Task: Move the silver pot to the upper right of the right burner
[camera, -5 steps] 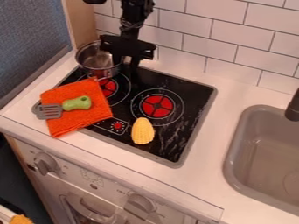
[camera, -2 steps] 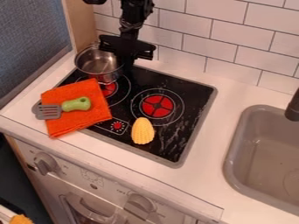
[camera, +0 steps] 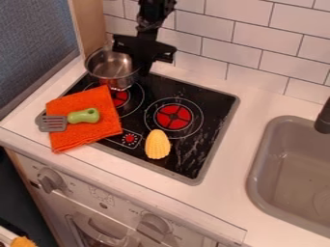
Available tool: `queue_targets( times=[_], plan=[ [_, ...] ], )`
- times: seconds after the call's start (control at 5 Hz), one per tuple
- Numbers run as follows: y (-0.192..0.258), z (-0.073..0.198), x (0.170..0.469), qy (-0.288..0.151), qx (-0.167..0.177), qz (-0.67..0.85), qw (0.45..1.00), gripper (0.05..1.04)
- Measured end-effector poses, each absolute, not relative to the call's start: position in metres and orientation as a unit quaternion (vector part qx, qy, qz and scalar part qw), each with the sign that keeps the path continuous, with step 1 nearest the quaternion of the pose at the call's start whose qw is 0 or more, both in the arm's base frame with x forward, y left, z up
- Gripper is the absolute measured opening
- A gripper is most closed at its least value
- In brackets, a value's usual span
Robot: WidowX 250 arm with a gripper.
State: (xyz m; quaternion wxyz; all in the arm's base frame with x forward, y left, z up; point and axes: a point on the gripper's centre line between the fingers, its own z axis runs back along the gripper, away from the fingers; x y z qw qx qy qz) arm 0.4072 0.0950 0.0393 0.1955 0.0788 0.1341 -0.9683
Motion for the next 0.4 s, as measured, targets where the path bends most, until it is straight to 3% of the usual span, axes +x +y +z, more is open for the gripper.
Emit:
queue_targets(
  times=[0.4],
  plan=[
    [0.045,0.09,0.405,0.143,0.125,-0.97,0.153,0.077]
  ],
)
